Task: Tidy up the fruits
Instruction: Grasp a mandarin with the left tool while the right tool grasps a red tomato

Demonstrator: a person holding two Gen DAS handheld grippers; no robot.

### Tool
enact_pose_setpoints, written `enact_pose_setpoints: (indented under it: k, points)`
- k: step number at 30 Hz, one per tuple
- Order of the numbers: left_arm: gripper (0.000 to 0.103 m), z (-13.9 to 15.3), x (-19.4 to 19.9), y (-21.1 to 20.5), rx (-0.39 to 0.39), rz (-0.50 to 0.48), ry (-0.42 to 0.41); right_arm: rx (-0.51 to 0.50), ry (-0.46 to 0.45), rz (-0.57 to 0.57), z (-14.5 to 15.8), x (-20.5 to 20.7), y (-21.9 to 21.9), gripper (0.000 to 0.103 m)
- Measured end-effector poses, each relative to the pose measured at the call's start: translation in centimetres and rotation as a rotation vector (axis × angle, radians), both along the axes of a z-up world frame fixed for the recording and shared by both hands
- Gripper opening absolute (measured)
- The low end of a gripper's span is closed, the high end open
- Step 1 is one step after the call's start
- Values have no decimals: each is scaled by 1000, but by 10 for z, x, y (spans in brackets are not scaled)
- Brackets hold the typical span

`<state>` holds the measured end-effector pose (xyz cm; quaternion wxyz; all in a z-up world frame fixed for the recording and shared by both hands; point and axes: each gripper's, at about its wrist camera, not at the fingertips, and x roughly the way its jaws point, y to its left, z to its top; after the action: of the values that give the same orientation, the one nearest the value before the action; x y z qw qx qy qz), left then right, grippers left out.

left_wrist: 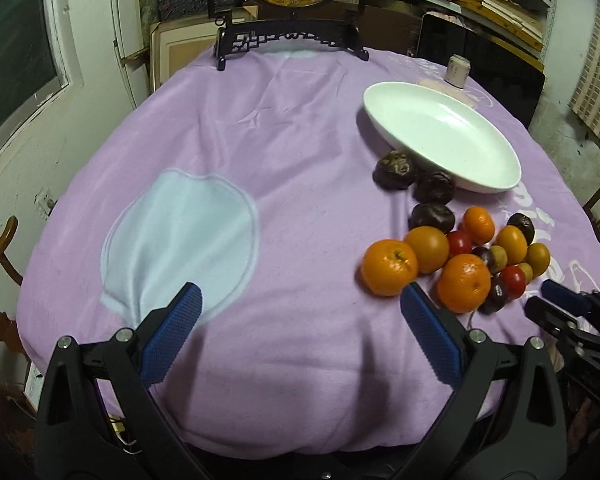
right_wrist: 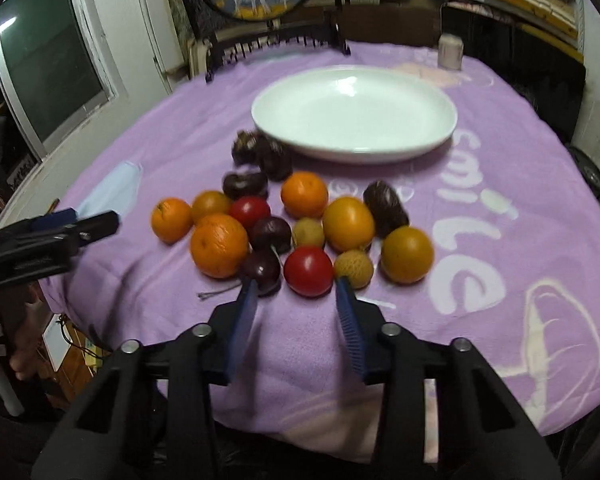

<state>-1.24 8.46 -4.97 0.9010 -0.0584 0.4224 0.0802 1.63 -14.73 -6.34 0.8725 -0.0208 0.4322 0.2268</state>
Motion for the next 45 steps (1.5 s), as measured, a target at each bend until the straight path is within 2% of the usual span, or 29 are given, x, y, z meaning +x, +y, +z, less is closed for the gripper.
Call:
enact_pose_setpoints:
  k: [7, 10, 12, 15, 17, 19, 22, 28, 30, 31, 32, 33, 34, 35, 41, 45]
  points:
    - [101, -11, 5, -2, -15, -31, 21, -34, 2, -11, -10, 14, 5, 41]
    - [101, -15, 7, -7, -10, -54, 33, -67, -15, -24, -11, 23, 8, 36]
    - [101, -15, 7, -9, -4, -60, 34, -54, 24, -7, -13, 27, 9, 32]
    - [101, -14, 6, -7, -1, -58, 29, -105, 10, 11, -12, 19, 14, 32]
    - [101, -16, 9, -6, -12, -56, 32, -85, 21, 6, -14, 23, 11, 32]
    - [101, -19, 12, -9, -20, -68, 43, -65, 72, 5, -23, 34, 10, 32]
    - [101, -18, 14, -16, -11, -85, 45, -66, 40, -1, -22, 35, 12, 32]
    - [100, -21, 24, -29, 14, -119, 23, -38, 51, 9, -18, 24, 1, 32]
    - [92, -25, 29, -34, 12, -137, 30, -26, 54, -2, -17, 20, -5, 32]
    - [79, -28, 34, -38, 3, -151, 36, -21, 53, -7, -16, 17, -8, 32]
    - [61, -32, 39, -40, -9, -164, 49, -18, 50, -10, -17, 17, -9, 32]
    - [56, -35, 44, -42, -26, -175, 66, -14, 47, -13, -16, 16, -9, 32]
    - [53, -36, 48, -45, -9, -176, 48, -11, 45, -13, -15, 16, -9, 32]
    - [41, -36, 51, -48, -10, -186, 46, -8, 44, -13, -15, 16, -10, 32]
    - [40, -29, 56, -44, -79, -187, 43, 21, 27, -13, -7, 15, -17, 32]
    - [40, -15, 49, -41, -71, -176, 9, 54, 20, -8, 1, 19, -21, 32]
